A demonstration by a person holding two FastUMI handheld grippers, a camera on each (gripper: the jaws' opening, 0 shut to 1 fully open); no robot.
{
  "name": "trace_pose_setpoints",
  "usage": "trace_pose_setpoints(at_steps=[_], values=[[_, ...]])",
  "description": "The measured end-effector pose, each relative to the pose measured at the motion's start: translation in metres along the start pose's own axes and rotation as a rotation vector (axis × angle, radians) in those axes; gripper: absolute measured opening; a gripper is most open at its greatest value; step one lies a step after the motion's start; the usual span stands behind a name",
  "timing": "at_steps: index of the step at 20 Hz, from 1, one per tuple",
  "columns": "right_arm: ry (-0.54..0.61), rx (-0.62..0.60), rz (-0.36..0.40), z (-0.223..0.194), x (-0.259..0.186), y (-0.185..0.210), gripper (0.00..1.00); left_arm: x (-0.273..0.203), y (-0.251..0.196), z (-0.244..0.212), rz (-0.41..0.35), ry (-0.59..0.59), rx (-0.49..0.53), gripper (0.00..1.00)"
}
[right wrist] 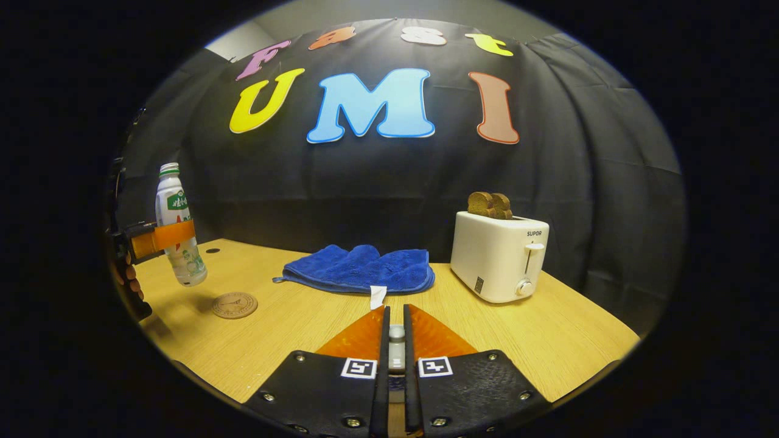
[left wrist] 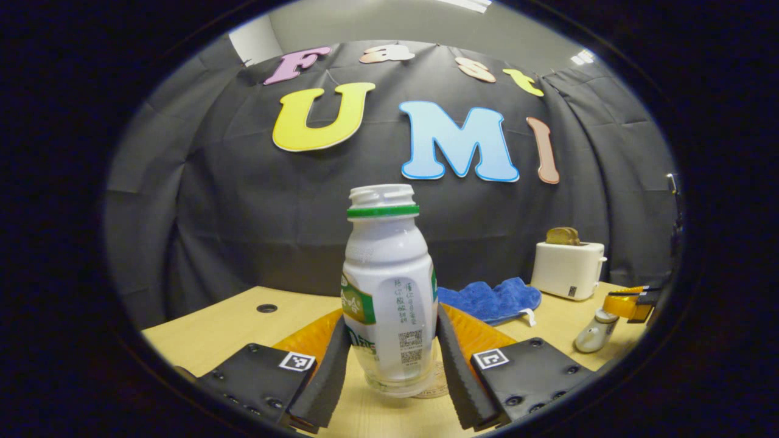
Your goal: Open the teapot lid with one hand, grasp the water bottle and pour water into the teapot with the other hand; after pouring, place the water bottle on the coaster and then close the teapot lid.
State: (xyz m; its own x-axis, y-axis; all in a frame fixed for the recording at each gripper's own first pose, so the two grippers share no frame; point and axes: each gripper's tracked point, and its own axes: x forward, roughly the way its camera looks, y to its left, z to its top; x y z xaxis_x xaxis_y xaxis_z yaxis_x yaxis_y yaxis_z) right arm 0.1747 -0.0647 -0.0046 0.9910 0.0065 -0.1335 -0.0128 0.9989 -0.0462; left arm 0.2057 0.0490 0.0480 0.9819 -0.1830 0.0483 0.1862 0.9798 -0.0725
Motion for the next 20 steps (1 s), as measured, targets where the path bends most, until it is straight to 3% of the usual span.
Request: trace_pose_setpoints(at_steps=[1, 2, 3, 4, 5, 6, 8, 12, 14, 16, 17, 18, 20], values=[[-0.007, -0.003, 0.0, 0.0, -0.001, 0.0, 0.11, 0.0, -0.001, -0.002, -0.005, 0.007, -0.003, 0.84], [-0.004, -0.001, -0.004, 0.0, -0.001, -0.001, 0.11, 0.001, -0.002, -0.005, -0.007, 0.013, -0.004, 0.74], [0.0, 0.007, -0.003, -0.003, -0.001, -0.001, 0.11, 0.001, -0.003, -0.007, -0.013, 0.021, -0.006, 0.74], [0.003, 0.009, -0.008, -0.003, -0.001, -0.002, 0.11, 0.002, -0.004, -0.013, -0.015, 0.035, -0.004, 0.84], [-0.004, 0.009, -0.006, -0.002, -0.003, -0.003, 0.12, 0.004, -0.004, -0.017, -0.011, 0.048, 0.0, 0.74], [-0.013, 0.009, -0.004, 0.002, -0.007, -0.004, 0.17, 0.006, -0.006, -0.021, -0.012, 0.06, 0.003, 0.84], [-0.057, 0.021, -0.011, 0.013, -0.013, -0.011, 0.35, 0.009, -0.01, -0.025, -0.02, 0.068, 0.002, 0.84], [-0.129, 0.069, -0.034, 0.035, -0.027, -0.022, 0.36, 0.021, -0.02, -0.027, -0.044, 0.061, 0.032, 0.79], [-0.146, 0.065, -0.044, 0.039, -0.028, -0.024, 0.36, 0.029, -0.031, -0.031, -0.065, 0.064, 0.033, 0.82], [-0.163, 0.061, -0.041, 0.045, -0.033, -0.023, 0.36, 0.037, -0.031, -0.036, -0.055, 0.06, 0.042, 0.79], [-0.167, 0.06, -0.042, 0.047, -0.034, -0.023, 0.36, 0.04, -0.03, -0.038, -0.051, 0.059, 0.045, 0.84], [-0.168, 0.057, -0.049, 0.048, -0.034, -0.025, 0.36, 0.043, -0.03, -0.041, -0.05, 0.069, 0.043, 0.79], [-0.177, 0.072, -0.042, 0.051, -0.037, -0.024, 0.36, 0.049, -0.025, -0.047, -0.038, 0.082, 0.031, 0.79]])
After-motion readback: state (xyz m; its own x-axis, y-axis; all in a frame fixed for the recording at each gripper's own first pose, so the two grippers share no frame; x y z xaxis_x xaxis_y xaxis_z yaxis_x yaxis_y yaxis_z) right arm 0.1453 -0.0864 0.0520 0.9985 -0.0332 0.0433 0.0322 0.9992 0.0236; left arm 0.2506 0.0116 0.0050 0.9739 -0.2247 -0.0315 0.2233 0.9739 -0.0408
